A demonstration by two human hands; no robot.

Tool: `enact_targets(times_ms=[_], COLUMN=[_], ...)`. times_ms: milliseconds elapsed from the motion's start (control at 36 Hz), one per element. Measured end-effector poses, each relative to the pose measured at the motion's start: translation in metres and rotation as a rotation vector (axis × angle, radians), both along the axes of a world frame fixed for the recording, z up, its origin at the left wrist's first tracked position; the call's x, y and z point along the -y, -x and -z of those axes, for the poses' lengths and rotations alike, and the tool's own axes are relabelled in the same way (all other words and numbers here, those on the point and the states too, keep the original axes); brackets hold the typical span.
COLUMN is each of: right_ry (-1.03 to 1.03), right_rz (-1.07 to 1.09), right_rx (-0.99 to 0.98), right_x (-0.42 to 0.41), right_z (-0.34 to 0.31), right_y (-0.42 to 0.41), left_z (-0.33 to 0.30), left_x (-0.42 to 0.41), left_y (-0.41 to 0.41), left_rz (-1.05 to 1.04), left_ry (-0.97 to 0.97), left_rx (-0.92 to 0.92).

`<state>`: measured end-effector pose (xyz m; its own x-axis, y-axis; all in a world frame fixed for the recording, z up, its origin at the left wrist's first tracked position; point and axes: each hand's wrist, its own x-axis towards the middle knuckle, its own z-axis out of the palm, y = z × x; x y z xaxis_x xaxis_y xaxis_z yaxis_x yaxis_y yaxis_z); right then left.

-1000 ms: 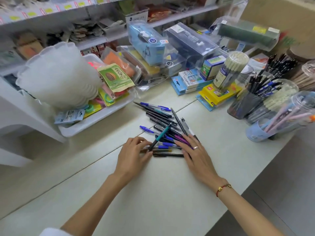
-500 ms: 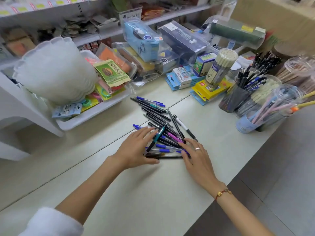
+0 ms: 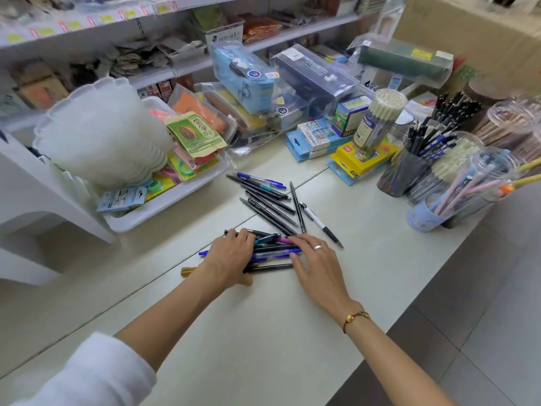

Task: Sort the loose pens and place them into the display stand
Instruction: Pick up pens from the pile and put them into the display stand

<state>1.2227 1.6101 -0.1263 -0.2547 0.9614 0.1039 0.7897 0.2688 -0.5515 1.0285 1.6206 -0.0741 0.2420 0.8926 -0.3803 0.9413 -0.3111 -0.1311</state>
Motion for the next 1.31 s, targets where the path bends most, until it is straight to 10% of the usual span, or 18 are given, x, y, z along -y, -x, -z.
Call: enact_targets(times_ms=[583,694,889,1306], right_ry=[-0.009,0.100,0.613,0.542], right_rz=[0.095,0.092,0.149,0.121], right_rx=[0.074,-0.060,-0.553,-0.690], right_x=[0.034,0.060,0.129,0.370], right_z=[-0.019,-0.038,-0.101,-0.198], right_y=[-0.004,0.009,0.060,0.131], left_z=[0.000,-0.004,-0.045,-0.136], left_x=[0.054,0.076,0.144,0.346], left_y=[0.037,0.044,0.029,0.075], left_rz=[-0.257,-0.518,-1.019,-1.002], left_ry=[0.124,0.177,0.269,-0.073], left_rx=[0.062,0.393,1.574,1.946])
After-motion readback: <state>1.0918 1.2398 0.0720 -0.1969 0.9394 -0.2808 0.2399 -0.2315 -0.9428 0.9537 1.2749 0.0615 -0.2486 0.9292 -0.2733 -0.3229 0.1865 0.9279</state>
